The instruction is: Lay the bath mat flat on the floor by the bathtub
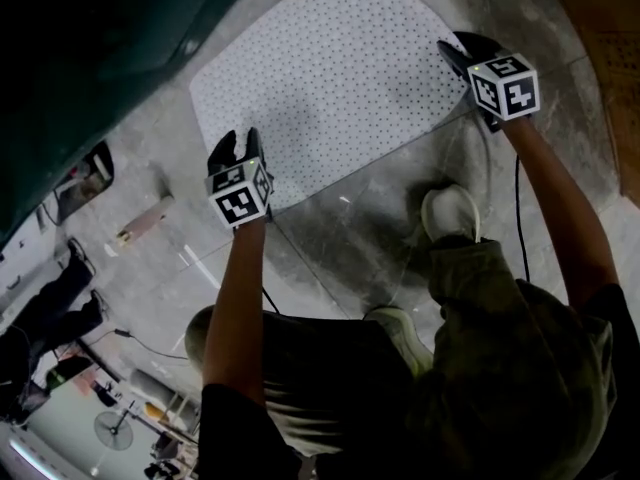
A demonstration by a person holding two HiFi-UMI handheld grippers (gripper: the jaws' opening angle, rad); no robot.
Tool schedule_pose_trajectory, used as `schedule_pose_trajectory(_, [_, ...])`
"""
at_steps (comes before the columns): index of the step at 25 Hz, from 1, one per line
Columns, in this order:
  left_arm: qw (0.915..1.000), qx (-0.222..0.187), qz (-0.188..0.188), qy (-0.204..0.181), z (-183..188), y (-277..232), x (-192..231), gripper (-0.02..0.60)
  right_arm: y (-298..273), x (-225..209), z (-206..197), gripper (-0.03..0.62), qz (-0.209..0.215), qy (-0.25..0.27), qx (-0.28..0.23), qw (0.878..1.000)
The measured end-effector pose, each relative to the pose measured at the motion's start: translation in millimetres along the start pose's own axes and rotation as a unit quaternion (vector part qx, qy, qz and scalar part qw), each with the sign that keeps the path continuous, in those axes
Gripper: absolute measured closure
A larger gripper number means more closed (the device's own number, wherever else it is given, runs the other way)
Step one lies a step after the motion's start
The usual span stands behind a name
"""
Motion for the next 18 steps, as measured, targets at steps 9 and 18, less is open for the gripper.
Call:
schedule_pose_trajectory(9, [0.9886,-0.008,-0.137,-0.061,32,-23,-94,0.420,29,144,10,0.528,0.106,0.262,-0.088,0.955])
schedule_pose_trajectory(18, [0.9883,0.061,-0.139,0.015,-14,-33,-65,0.420,9,190,-27,0.389,0.162,0.317,-0.012,0.934])
Point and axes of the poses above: the fingertips, and each gripper's own axes: y backward along the fingers, x to its left, z out of its top, the point moved 9 cm from there along y, backward along the fingers, and after that the axes turned 14 degrees about -z, right-handed, at the moved point
